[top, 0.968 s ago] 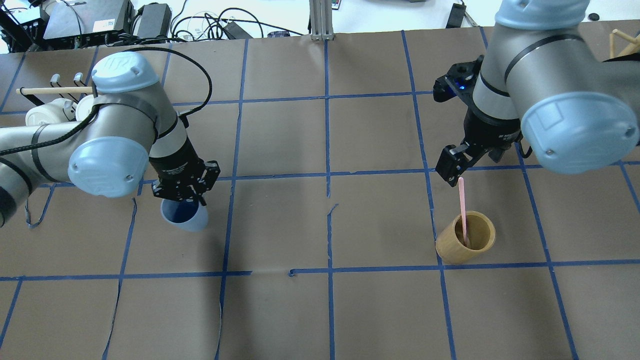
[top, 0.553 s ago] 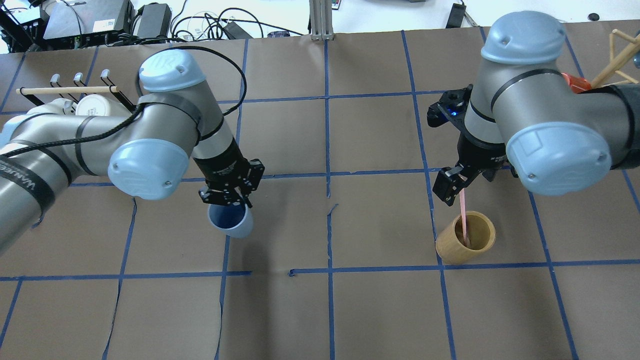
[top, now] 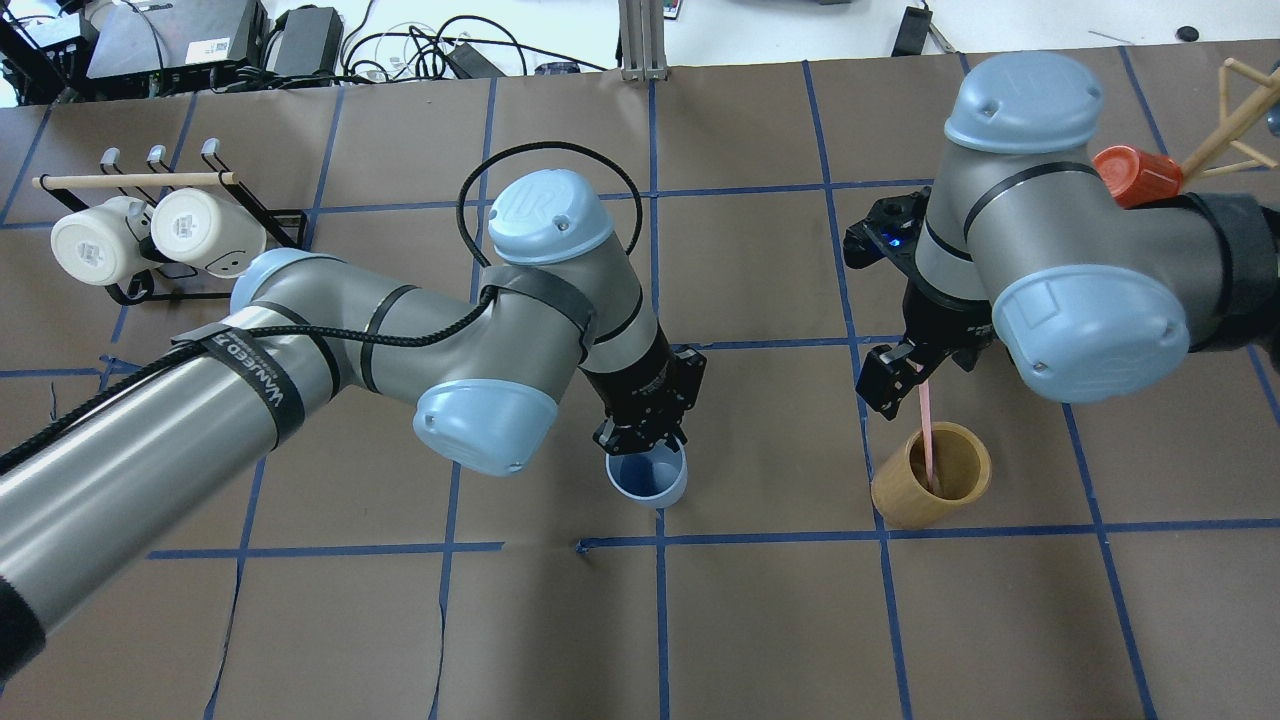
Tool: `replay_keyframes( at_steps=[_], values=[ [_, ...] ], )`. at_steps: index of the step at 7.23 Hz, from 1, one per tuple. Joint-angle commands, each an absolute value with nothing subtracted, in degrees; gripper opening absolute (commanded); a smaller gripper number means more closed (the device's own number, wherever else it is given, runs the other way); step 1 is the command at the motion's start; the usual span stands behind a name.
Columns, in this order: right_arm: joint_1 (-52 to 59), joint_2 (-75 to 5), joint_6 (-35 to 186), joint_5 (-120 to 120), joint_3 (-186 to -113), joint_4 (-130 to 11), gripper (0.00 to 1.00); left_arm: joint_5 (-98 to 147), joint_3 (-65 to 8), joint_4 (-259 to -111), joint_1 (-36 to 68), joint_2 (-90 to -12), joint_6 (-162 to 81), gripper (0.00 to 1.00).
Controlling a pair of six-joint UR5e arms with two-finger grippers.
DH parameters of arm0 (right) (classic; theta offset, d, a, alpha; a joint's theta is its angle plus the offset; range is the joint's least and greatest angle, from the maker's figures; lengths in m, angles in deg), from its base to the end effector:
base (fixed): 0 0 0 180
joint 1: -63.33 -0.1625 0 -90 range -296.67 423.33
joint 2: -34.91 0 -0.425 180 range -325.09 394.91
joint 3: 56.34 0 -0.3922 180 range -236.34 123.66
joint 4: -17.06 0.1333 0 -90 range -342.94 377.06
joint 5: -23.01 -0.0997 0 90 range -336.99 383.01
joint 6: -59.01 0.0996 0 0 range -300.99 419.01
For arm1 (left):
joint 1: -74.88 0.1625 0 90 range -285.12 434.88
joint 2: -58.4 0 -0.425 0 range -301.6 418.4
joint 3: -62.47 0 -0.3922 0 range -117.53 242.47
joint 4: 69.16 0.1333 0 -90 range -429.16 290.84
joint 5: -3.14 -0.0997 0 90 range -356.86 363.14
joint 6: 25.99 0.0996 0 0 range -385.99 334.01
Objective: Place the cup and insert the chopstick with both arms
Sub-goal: 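Carry the blue cup to center with left gripper while right gripper descends, then release the blue cup and raise the left gripper while the right gripper grasps the chopstick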
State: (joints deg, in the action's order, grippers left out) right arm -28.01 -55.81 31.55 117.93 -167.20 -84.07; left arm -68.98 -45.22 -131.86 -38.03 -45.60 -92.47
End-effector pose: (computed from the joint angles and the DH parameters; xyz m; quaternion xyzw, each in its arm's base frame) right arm 0.1351 -0.4428 0.3388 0.2510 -0.9639 -0.0861 0.0239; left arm -0.3568 -0.4232 0.2667 0.3719 -0.9144 -0.1361 0.0838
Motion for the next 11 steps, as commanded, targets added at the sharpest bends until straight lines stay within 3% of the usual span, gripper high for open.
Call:
replay_keyframes(
  at_steps=[1, 2, 4, 5, 7, 9, 11],
  values=[
    [-27.99, -55.27, 31.68, 118.46, -167.08, -84.45, 0.81, -71.02, -45.03, -130.60, -38.59, -47.86, -92.62, 1.00],
    [-27.99, -55.27, 32.37, 118.37, -167.08, -84.28, 0.67, -72.00, -44.94, -130.51, -38.67, -47.78, -92.53, 1.00],
    [-27.81, -55.27, 34.39, 118.46, -166.99, -84.36, 0.53, -77.71, -39.09, -135.47, -37.63, -45.24, -89.13, 1.00],
    [-27.81, -55.27, 35.01, 118.46, -166.90, -84.36, 0.51, -79.90, -33.22, -149.88, -35.79, -43.05, -79.70, 1.00],
    [-27.81, -55.27, 36.67, 118.37, -166.47, -83.66, 0.33, -84.47, -26.24, -166.50, -32.10, -37.96, -68.84, 0.99],
    [-27.81, -55.27, 37.13, 118.29, -166.38, -83.66, 0.21, -92.36, -25.86, -172.24, -28.33, -30.32, -49.14, 0.98],
    [-27.81, -55.27, 37.13, 117.76, -165.07, -82.18, 0.02, -92.40, -26.13, -168.59, -19.04, -27.83, -25.85, 0.98]
  ],
)
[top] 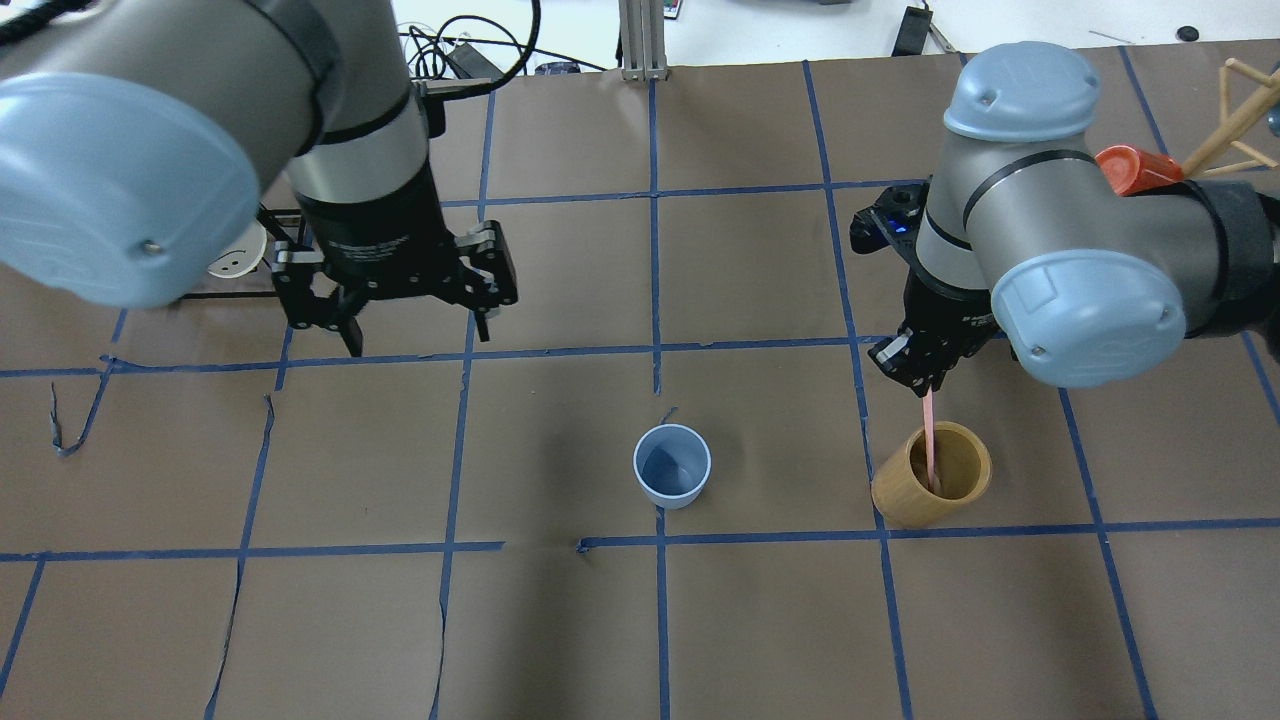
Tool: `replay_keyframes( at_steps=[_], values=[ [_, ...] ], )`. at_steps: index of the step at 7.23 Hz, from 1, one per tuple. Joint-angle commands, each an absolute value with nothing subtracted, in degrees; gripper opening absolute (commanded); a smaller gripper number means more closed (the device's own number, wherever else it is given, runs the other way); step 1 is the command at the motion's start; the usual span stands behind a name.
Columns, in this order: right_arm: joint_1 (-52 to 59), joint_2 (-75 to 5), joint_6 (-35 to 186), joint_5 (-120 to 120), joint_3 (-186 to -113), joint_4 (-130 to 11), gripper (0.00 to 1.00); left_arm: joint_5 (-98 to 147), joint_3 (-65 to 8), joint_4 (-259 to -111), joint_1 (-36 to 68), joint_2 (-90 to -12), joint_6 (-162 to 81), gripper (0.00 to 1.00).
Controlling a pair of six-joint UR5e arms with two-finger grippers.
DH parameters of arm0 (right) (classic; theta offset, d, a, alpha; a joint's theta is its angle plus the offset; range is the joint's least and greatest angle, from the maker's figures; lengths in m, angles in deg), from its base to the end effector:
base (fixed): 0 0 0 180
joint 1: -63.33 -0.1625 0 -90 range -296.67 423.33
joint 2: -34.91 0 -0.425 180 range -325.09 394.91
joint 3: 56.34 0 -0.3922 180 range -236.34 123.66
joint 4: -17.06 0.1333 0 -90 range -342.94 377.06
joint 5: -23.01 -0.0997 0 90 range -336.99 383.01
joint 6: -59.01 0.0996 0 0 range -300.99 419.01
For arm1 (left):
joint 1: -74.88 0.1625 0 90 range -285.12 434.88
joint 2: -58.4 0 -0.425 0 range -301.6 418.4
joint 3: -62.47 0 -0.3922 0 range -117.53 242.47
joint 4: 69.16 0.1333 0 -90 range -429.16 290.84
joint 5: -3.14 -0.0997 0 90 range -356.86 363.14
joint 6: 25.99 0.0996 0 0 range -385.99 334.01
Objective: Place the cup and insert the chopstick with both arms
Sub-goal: 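Release the blue cup and raise the left gripper while the right gripper grasps the chopstick, then lift the pink chopstick out of the wooden cup with the right gripper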
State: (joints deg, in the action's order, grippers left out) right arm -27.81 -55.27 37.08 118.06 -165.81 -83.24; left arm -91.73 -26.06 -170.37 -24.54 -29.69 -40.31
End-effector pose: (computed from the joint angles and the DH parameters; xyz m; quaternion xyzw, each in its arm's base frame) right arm 0.1335 -0.4493 0.3444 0.2025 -0.9752 -0.0849 0.0291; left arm -0.1989 -0.4359 0.4985 -0.0397 0.9960 0.0580 0.0555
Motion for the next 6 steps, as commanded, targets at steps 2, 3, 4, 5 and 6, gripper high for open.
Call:
replay_keyframes(
  at_steps=[2, 3, 4, 5, 6],
  values=[
    [-27.81, -55.36, 37.04, 117.67, -159.56, -77.64, 0.00, -91.79, -26.74, -163.24, -16.45, -27.39, -18.44, 0.98],
    [-27.72, -55.27, 37.04, 117.67, -154.56, -72.29, 0.00, -90.65, -27.09, -158.16, -16.35, -28.26, -19.57, 0.98],
    [-27.72, -55.36, 36.95, 117.41, -149.64, -67.19, 0.00, -86.64, -27.18, -155.15, -16.26, -28.96, -23.41, 0.98],
    [-27.81, -55.79, 37.04, 114.45, -145.50, -63.22, 0.00, -85.38, -27.36, -154.16, -16.35, -29.06, -25.71, 1.00],
    [-28.16, -56.06, 36.95, 111.29, -142.59, -62.92, 0.00, -85.98, -27.53, -154.07, -16.44, -29.06, -25.73, 1.00]
  ],
)
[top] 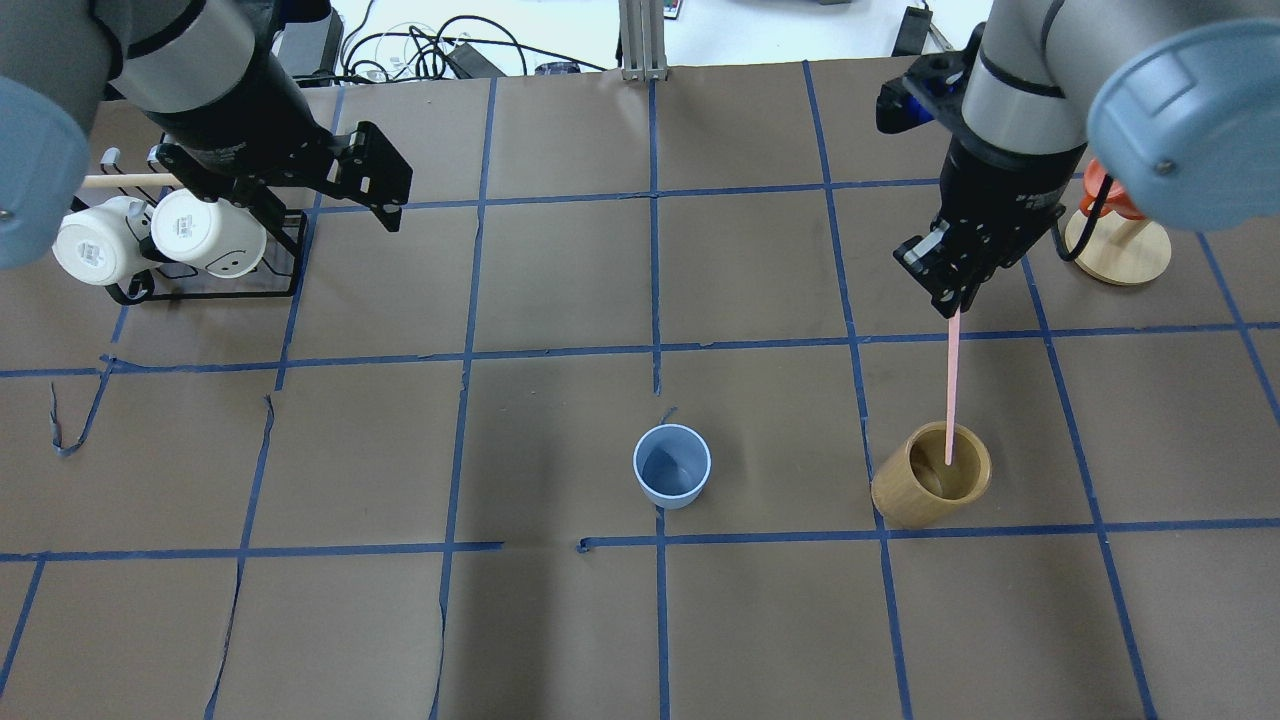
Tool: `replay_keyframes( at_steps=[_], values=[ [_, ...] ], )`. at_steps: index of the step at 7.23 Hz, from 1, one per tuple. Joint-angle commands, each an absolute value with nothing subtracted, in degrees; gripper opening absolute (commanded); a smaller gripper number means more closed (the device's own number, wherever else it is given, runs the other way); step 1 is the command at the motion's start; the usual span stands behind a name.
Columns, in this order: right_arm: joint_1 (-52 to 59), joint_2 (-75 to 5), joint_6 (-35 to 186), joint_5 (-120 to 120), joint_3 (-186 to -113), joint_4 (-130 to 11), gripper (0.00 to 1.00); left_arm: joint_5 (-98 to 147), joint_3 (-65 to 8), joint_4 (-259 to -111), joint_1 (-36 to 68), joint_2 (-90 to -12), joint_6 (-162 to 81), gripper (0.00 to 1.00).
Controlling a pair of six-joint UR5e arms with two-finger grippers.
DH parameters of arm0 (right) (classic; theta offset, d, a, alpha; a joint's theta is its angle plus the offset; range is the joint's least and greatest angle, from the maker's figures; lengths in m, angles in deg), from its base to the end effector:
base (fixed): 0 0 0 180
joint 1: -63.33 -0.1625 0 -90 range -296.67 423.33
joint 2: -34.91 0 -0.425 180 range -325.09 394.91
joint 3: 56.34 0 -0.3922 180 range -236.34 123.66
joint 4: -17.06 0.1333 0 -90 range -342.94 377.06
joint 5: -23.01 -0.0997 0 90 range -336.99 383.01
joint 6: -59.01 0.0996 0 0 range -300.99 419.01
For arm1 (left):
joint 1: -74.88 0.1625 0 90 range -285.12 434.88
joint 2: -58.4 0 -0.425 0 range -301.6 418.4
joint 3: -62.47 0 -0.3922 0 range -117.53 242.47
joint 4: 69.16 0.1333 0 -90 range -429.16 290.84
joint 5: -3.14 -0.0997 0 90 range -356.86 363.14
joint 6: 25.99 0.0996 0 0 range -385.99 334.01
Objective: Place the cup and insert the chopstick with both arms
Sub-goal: 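Lift the pink chopstick out of the wooden cup with the right gripper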
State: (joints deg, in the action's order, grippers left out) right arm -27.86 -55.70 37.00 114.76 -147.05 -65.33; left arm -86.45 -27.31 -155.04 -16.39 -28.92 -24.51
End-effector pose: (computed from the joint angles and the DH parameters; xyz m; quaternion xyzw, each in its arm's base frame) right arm 0.1401 -0.4703 0.4748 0.2016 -0.9770 -0.0689 0.0028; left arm -0.1447 -0.4799 0.5202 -0.0242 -0.9978 0.0612 0.0035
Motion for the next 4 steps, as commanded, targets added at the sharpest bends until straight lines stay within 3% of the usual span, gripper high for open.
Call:
replay_keyframes(
  at_steps=[1, 4],
  values=[
    [-29.12, -56.15, 37.04, 106.90, -140.99, -63.53, 0.00, -86.07, -27.53, -154.33, -16.35, -28.80, -25.73, 1.00],
    [-40.41, -55.45, 45.58, 103.96, -143.24, -76.24, 0.00, -85.63, -27.53, -154.15, -16.27, -28.88, -26.43, 1.00]
  ],
)
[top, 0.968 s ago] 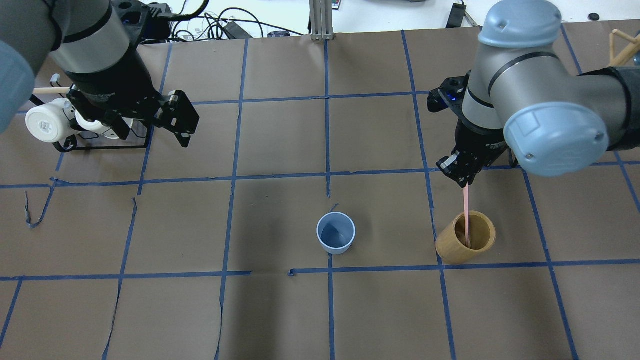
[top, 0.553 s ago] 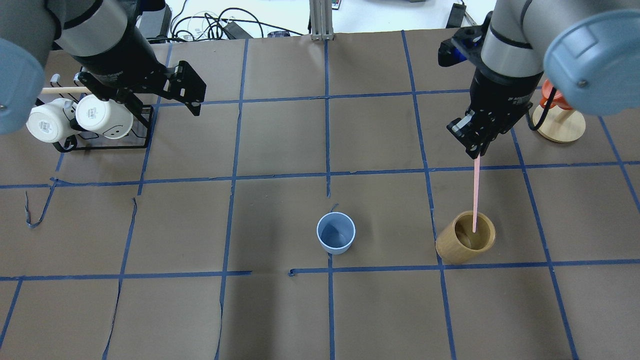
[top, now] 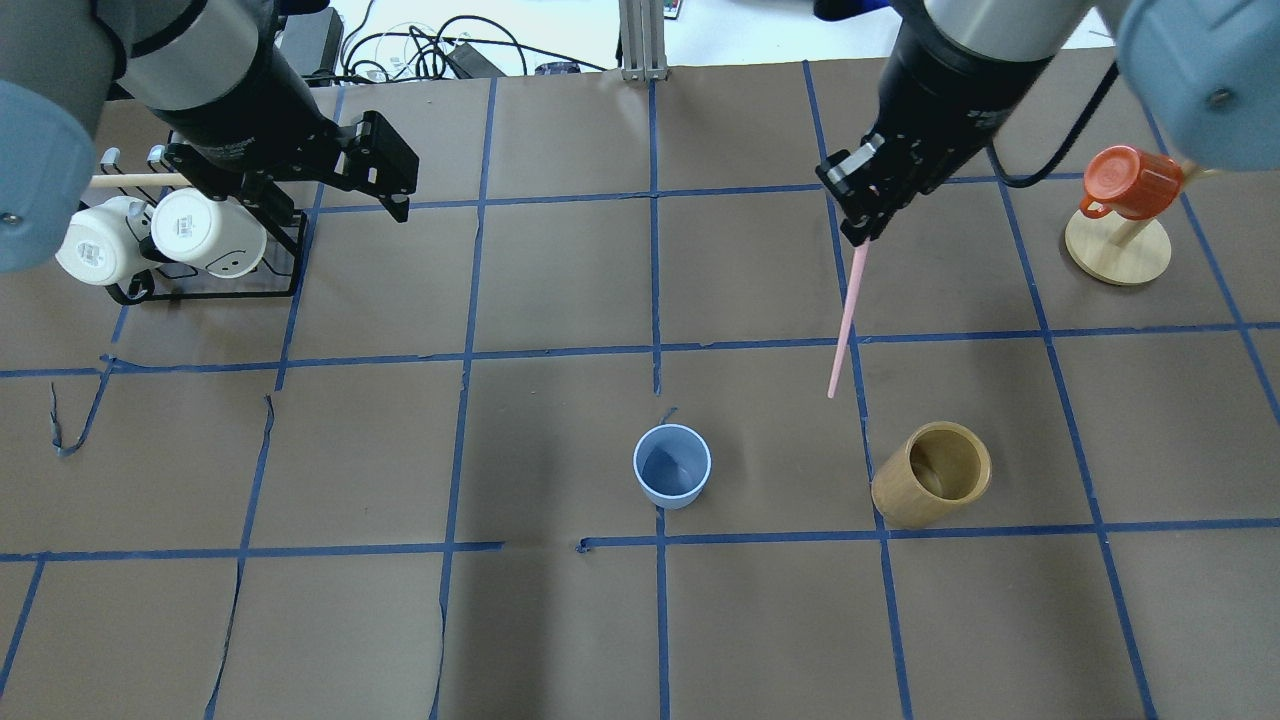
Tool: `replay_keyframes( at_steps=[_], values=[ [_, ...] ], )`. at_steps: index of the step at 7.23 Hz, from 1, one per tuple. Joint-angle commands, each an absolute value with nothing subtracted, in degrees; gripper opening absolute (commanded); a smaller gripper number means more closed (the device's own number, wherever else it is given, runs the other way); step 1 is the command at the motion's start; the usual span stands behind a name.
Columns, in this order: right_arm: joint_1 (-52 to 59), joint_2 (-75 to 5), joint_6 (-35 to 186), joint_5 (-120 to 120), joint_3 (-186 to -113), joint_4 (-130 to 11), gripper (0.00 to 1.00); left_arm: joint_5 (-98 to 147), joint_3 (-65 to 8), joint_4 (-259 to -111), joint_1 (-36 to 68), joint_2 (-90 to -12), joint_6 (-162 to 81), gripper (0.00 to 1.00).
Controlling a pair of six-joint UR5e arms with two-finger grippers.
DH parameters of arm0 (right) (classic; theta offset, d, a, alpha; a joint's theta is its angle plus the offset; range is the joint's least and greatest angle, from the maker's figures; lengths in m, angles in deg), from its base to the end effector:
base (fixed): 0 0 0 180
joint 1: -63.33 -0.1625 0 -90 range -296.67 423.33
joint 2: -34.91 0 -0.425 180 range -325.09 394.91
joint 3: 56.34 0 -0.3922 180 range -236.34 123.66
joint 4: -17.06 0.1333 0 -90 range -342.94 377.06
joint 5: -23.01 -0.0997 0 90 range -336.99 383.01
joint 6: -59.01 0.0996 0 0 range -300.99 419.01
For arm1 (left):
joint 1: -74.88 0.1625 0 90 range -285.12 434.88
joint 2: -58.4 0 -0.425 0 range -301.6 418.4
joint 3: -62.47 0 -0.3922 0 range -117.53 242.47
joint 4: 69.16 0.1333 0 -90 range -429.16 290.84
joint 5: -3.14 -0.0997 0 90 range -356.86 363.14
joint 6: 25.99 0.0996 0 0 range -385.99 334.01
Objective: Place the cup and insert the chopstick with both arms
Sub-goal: 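Lift the pink chopstick out of the wooden cup with the right gripper, then carry the chopstick over the blue cup and lower it in with the right gripper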
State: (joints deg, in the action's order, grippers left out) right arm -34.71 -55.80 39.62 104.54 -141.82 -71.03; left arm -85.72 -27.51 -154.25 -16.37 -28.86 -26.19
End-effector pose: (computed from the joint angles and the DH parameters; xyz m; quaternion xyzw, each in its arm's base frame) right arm 0.2151 -0.4650 0.5306 -0.2384 0.9679 -0.0360 0.0706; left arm -0.1458 -0.4805 0.5205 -0.0098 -0.9977 0.0667 0.0108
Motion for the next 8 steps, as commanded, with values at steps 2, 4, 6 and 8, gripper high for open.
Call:
replay_keyframes(
  at_steps=[2, 4, 6, 8],
  values=[
    [-48.70, -55.53, 52.15, 104.74, -148.95, -84.58, 0.00, -85.98, -27.53, -154.24, -15.91, -28.79, -26.34, 1.00],
    [-49.87, -56.06, 54.27, 104.66, -154.75, -88.03, 0.00, -85.90, -27.53, -154.15, -16.00, -28.79, -26.34, 1.00],
    [-49.87, -55.62, 54.79, 104.49, -158.97, -93.49, 0.00, -85.98, -27.53, -154.15, -15.91, -28.79, -26.34, 1.00],
    [-49.87, -55.36, 54.71, 104.84, -160.92, -94.99, 0.00, -85.98, -27.53, -154.42, -15.91, -28.70, -26.34, 1.00]
  ],
)
